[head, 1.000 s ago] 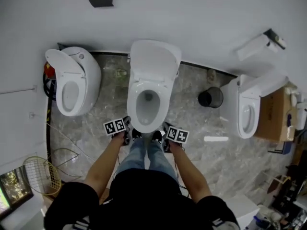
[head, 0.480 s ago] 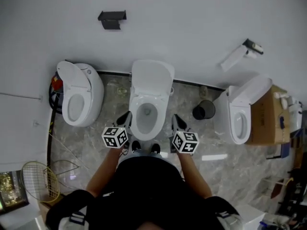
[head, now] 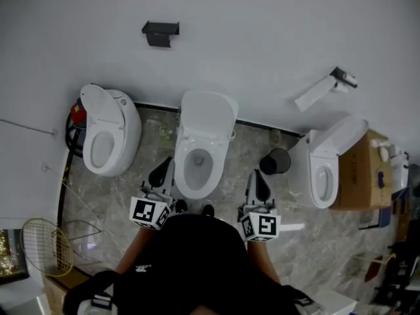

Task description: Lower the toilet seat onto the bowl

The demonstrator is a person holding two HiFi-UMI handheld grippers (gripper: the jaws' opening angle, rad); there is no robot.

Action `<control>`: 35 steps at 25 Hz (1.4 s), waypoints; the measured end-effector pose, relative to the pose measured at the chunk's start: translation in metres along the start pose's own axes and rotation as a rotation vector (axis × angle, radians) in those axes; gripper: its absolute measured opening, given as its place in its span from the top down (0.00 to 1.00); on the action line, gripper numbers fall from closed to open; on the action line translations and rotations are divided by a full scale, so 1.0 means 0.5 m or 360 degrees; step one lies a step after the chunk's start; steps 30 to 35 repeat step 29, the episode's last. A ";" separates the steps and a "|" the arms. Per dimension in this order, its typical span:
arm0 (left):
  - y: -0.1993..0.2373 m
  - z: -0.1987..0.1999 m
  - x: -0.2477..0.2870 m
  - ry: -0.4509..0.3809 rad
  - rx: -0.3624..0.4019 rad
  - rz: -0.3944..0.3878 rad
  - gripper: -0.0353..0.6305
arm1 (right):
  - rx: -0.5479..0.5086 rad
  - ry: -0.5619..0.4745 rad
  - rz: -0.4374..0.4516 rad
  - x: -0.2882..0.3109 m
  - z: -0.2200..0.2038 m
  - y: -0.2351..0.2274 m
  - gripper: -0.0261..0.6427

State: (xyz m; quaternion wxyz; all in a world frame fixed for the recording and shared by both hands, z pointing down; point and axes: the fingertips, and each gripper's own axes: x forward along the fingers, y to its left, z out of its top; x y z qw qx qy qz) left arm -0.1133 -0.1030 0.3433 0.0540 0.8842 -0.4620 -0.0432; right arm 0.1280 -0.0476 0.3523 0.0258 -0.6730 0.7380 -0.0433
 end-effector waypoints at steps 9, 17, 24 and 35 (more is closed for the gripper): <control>0.002 0.058 -0.004 -0.0104 0.0126 -0.0013 0.94 | -0.0054 -0.0114 -0.0036 0.004 0.033 0.011 0.94; 0.001 0.064 -0.006 -0.0103 0.0221 0.0024 0.94 | -0.0085 -0.0143 -0.0062 -0.003 0.044 0.016 0.94; -0.001 0.062 -0.001 -0.0103 0.0229 0.0018 0.94 | -0.0095 -0.0142 -0.0069 0.001 0.046 0.012 0.94; -0.004 0.066 -0.001 -0.0103 0.0262 0.0008 0.94 | -0.0110 -0.0162 -0.0069 0.002 0.057 0.014 0.94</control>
